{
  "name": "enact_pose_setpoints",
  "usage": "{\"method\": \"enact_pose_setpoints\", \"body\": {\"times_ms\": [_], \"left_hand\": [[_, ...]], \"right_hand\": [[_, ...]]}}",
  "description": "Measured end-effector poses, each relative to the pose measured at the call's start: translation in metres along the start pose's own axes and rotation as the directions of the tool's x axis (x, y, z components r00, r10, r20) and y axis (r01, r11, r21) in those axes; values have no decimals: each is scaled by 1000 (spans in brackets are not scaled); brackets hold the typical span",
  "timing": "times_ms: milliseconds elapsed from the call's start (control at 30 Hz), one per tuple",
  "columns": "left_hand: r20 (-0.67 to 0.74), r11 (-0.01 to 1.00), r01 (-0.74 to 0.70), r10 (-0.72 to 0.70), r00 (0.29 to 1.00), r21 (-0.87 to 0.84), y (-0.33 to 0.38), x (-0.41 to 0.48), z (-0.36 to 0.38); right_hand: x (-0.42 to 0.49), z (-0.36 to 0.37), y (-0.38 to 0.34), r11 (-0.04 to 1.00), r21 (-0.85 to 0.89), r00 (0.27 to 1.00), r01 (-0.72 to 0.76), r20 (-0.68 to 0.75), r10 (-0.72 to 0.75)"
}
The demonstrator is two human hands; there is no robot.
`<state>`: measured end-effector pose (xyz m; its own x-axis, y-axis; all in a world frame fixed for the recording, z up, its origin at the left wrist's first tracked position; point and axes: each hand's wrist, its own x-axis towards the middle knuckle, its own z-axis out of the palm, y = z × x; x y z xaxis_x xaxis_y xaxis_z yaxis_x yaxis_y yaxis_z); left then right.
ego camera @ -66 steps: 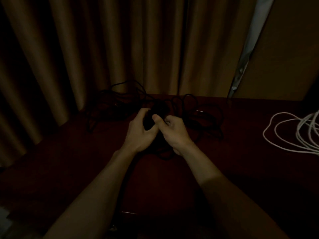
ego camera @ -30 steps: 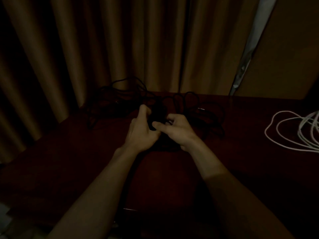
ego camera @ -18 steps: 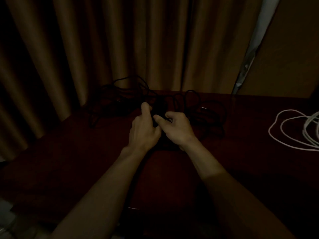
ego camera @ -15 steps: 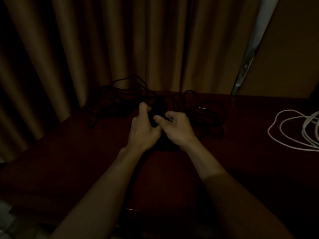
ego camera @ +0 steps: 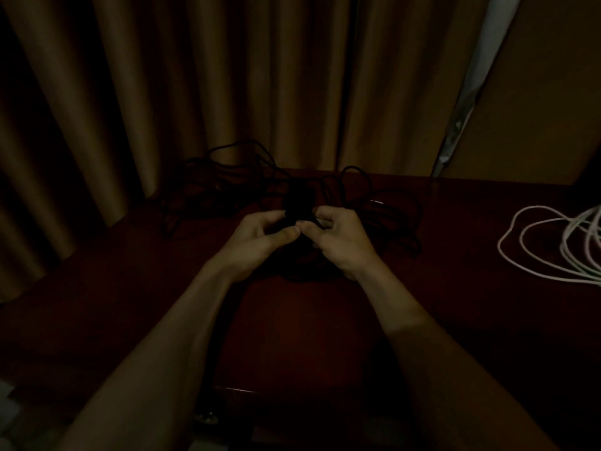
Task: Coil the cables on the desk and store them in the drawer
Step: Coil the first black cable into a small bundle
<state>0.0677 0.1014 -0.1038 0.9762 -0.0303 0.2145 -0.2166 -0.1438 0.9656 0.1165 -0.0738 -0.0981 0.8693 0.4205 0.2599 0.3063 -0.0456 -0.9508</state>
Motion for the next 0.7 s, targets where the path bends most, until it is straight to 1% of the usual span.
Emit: {"method": "enact_pose_setpoints", "body": {"times_ms": [67,167,233,300,367,467,567,633,700], "left_hand": [[-48,999,-10,11,999,30,0,-1,1],[-127,997,18,-9,992,71,0,-1,2],[-149,995,36,-22,989,90,0,-1,2],[-161,995,15,1,987,96,2,-1,5],[-179,993,-9,31,983,120,3,-1,11],[-216,987,-4,40,976,164,1,1,18],[-302,938,-19,131,944,347,-5,6,17],[-353,894,-11,188,917,447,-7,5,17],[-360,868,-2,208,909,497,-7,4,19]], "right_hand": [[-1,0,0,1000,18,1000,-19,6,19],[-3,-4,-4,996,39,994,-79,80,76],[-5,-7,-6,991,46,982,-123,147,115],[-5,-6,-5,985,93,974,-149,184,130],[-5,2,-4,986,127,989,-108,113,94],[-2,12,-2,997,63,998,-42,-42,45],[4,15,4,997,-67,987,-26,-163,14],[5,16,4,990,-124,981,-65,-188,41],[6,18,5,983,-158,980,-92,-191,61]]}}
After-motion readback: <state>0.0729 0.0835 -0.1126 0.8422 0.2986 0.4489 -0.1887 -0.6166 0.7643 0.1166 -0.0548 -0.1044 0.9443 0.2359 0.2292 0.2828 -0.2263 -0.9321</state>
